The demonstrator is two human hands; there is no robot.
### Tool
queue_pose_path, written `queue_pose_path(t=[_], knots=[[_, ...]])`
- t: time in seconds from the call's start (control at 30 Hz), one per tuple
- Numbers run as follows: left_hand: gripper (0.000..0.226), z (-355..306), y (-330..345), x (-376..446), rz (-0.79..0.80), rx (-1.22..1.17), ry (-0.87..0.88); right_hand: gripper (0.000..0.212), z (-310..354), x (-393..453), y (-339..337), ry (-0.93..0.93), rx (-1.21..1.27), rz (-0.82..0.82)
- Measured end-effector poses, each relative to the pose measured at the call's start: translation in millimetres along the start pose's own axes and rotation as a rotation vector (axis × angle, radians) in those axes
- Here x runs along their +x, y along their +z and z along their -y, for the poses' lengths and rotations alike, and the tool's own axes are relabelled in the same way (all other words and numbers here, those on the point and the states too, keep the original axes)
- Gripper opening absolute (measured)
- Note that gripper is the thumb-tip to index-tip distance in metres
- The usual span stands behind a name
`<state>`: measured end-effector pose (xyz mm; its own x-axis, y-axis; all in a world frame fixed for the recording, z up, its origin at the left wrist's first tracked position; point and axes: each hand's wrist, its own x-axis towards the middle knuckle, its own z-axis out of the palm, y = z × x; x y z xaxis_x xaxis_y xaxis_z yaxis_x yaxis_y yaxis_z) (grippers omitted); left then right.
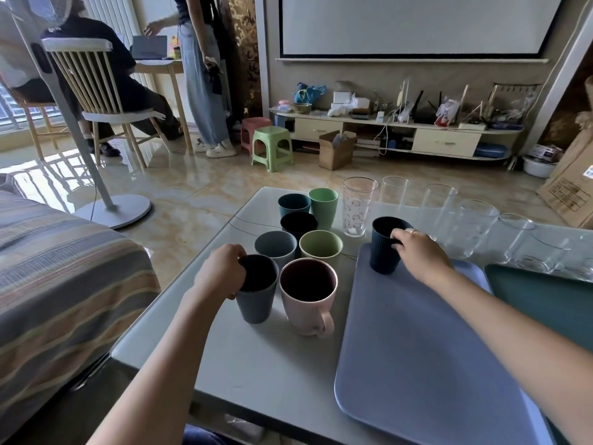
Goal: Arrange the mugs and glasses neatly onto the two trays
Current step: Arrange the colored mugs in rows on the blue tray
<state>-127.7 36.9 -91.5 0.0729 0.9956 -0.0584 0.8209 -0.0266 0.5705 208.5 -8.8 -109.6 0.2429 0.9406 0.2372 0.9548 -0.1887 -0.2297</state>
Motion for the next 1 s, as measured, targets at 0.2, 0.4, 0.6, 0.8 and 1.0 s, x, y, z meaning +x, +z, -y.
queue_pose_path(t=[0.2, 0.4, 0.6, 0.8, 1.0], knots=[[0.031, -2.7, -19.8, -4.1, -0.086, -0.010, -0.068, 0.030, -5.7, 2.9, -1.9, 0.014, 0.069, 0.114], [0.032, -5.4, -32.4, -11.7, -0.156, -0.022, -0.080, 0.052, -4.5, 0.6, -4.4, 0.034, 0.142, 0.205], [0.035, -20.4, -45.1, -23.9, -0.281, -0.091, -0.068, 0.062, 27.6, -17.3, -14.3, -0.081, 0.236, -0.182], [0.043, -46.2, -46.9, -41.9, -0.353, -0.221, -0.024, 0.078, 112.0, -55.3, -48.2, -0.427, 0.564, 0.062], [0.033, -75.9, -48.3, -58.6, -0.361, -0.397, 0.089, 0.095, 161.6, -64.8, -57.0, -0.416, 0.797, 0.115]])
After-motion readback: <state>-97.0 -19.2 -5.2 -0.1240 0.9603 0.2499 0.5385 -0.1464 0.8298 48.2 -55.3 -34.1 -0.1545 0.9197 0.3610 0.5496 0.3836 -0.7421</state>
